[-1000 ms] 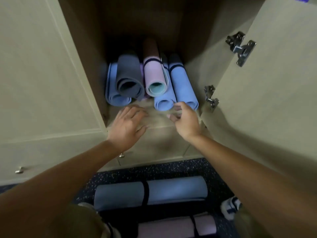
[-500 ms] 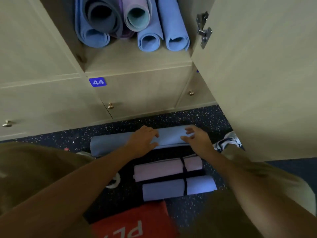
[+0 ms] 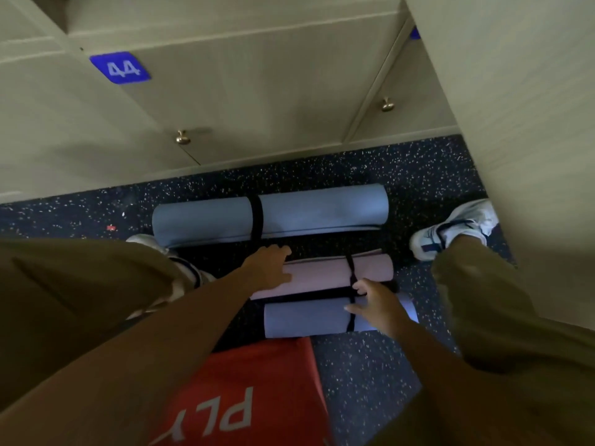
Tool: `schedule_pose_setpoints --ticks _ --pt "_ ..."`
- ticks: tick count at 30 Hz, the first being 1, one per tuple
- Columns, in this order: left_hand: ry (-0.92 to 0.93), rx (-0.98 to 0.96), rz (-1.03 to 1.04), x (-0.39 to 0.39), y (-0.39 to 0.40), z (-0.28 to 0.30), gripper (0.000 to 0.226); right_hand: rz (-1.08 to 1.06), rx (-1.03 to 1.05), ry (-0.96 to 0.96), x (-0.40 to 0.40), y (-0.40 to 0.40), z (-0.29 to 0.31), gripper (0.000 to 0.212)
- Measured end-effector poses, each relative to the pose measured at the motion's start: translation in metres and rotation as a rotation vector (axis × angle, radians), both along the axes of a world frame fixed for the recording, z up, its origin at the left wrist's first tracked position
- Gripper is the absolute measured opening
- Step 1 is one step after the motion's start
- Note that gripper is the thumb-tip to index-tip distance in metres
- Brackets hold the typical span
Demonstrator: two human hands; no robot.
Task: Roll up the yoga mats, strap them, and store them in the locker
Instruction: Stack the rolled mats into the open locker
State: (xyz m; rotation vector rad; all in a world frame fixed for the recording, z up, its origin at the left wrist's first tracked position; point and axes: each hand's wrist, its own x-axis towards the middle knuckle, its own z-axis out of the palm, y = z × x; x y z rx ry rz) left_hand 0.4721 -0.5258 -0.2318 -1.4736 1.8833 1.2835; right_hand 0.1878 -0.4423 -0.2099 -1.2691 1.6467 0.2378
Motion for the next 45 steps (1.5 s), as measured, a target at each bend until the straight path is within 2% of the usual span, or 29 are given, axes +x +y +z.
schedule_pose_setpoints --ticks 6,11,17,23,31,36,45 --pt "-0.052 0.094 -0.015 -0.011 0.008 -0.044 0.084 0.142 0.052 0.049 -0.003 0.007 -0.040 0.068" --pt "-0.074 0.110 -0.077 -0.018 0.015 -0.070 0.094 0.357 0.094 0.099 -0.006 0.015 -0.062 0.091" --pt "-0.135 0.055 -0.156 -0.018 0.015 -0.097 0.112 0.546 0.044 0.164 -0.012 0.023 -0.083 0.105" --pt "-0.135 0.039 -0.188 -0.014 0.007 -0.102 0.103 0.630 0.043 0.197 -0.011 0.021 -0.096 0.108" --pt "-0.058 -0.041 -0.111 -0.001 -0.012 -0.083 0.097 0.693 -0.010 0.240 -0.006 0.022 -0.102 0.086" --pt "-0.035 -0.087 -0.118 0.005 -0.022 -0.063 0.096 0.615 -0.059 0.282 -0.012 0.011 -0.079 0.078" --pt "-0.019 -0.214 -0.024 0.020 -0.037 0.008 0.094 0.606 -0.170 0.382 -0.016 -0.022 -0.016 0.087"
